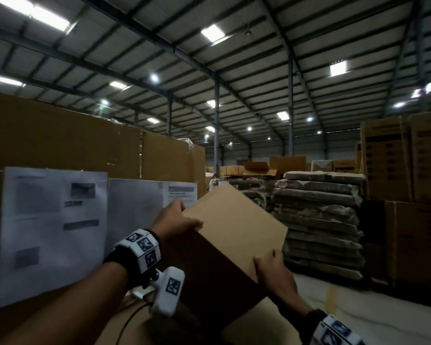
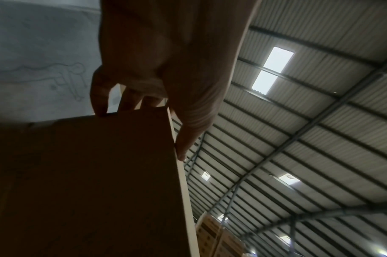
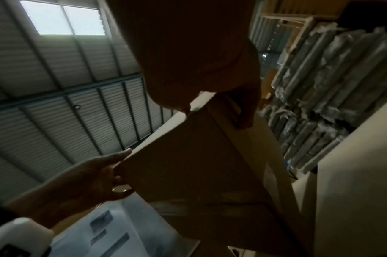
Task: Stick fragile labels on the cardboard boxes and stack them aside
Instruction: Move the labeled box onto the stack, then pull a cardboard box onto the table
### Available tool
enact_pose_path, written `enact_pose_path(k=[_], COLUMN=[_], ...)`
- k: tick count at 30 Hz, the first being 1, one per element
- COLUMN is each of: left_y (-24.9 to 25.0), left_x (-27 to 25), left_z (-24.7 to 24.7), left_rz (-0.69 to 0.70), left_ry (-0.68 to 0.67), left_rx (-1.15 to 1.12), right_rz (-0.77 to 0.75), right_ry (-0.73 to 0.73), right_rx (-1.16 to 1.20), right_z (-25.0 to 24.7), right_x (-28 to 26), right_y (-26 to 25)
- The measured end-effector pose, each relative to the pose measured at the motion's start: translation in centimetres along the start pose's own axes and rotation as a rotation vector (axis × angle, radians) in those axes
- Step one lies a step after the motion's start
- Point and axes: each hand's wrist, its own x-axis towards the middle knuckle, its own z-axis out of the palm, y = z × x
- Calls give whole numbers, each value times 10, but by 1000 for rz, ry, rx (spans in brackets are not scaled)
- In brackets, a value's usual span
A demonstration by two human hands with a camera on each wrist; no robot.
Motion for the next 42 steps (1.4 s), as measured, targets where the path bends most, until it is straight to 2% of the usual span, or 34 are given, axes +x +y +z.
enact_pose_path(k=[2, 5, 8, 13, 18, 24, 28, 32, 36, 42], left_y=[10, 25, 27, 4, -22, -44, -75, -105, -137, -187], left_x=[-33, -90, -147, -248, -384, -546, -628, -675, -698, -711], left_z=[-12, -33, -57, -99, -125, -122, -138, -154, -175, -201], left_rz=[31, 64, 48, -2, -59, -307, -438, -502, -570, -755], left_ry=[46, 206, 290, 538, 844, 1087, 1133, 1181, 1175, 1087], left_rx=[9, 0, -59, -77, -61, 65, 145, 197, 219, 313], right_rz=[-58, -179, -301, -458, -547, -644, -714, -753, -739, -647], right_ry=[73, 199, 226, 69, -137, -441, -634, -764, -864, -979], right_rx=[12, 71, 123, 247, 369, 393, 339, 289, 295, 239], right_z=[-9, -23, -26, -9, 19, 73, 114, 152, 198, 280], right_x=[-31, -74, -110, -180, -263, -371, -431, -469, -494, -519], right_y=[-8, -20, -37, -70, -81, -76, -82, -90, -100, -111])
